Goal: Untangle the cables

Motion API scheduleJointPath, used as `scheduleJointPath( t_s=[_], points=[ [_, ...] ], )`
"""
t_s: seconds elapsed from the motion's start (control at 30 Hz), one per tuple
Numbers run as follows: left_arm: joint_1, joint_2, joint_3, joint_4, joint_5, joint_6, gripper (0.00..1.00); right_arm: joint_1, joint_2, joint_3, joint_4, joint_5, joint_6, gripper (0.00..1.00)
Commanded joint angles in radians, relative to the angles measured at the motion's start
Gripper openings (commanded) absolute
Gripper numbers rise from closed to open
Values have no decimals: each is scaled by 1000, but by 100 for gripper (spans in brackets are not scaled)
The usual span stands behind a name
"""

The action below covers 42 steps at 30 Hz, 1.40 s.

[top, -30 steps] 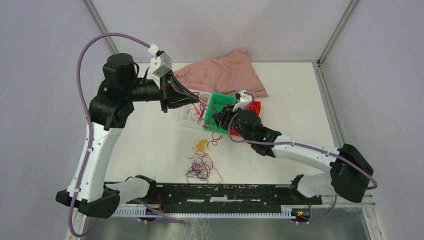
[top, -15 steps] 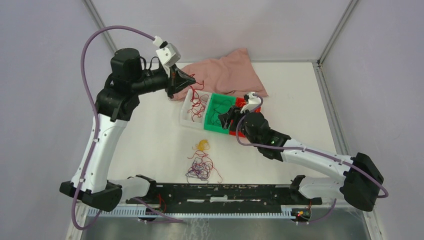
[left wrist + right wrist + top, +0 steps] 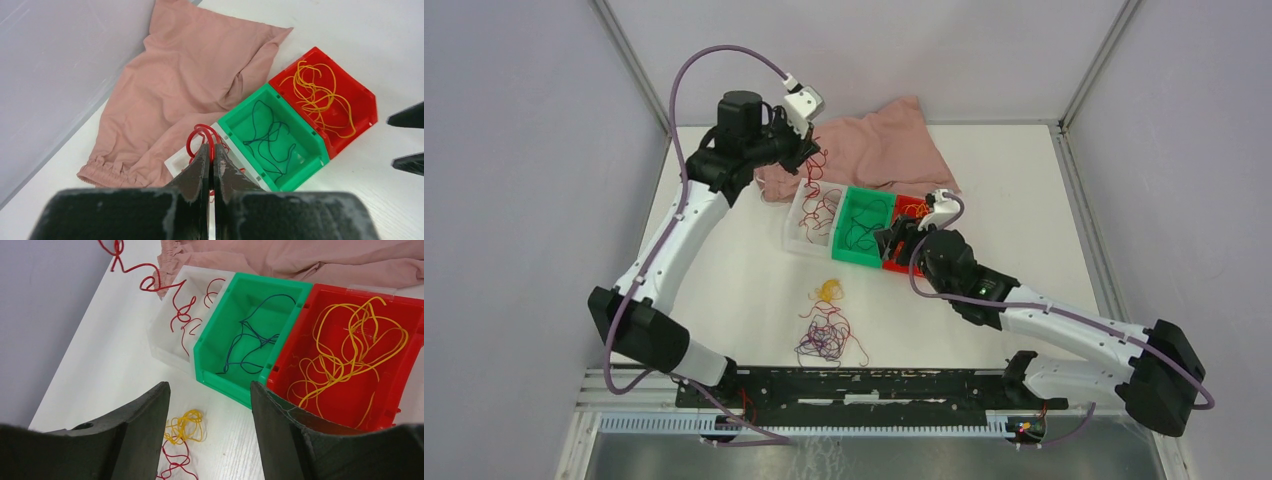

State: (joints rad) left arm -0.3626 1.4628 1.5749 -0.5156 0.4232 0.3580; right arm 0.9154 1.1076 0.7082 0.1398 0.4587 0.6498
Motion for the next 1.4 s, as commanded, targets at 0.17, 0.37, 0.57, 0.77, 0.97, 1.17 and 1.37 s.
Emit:
scheduleJointPath(
  t_s=[0.17,0.37,0.57,0.77,0.97,1.17,1.37],
  points=[
    [-3,88,-102,196,-15,33,3,-1,-47,-16,9,53,-35,67],
    [-3,127,-216,218,-54,97,3,-1,-52,-12,11,59,-64,67],
    [8,249,-166,114,-89,150,5,-1,-50,-6,10,59,-74,68],
    [17,312,-204,160,-113,166,3,-3,-33,-10,14,56,-67,70],
    [21,319,-289,271,-129,169,3,-6,-13,-2,15,50,-67,70],
    [19,358,-321,329,-141,167,3,-10,-2,-5,23,43,-66,70],
    [14,393,-342,389,-155,179,5,-19,16,-7,48,-6,-61,71]
  ],
)
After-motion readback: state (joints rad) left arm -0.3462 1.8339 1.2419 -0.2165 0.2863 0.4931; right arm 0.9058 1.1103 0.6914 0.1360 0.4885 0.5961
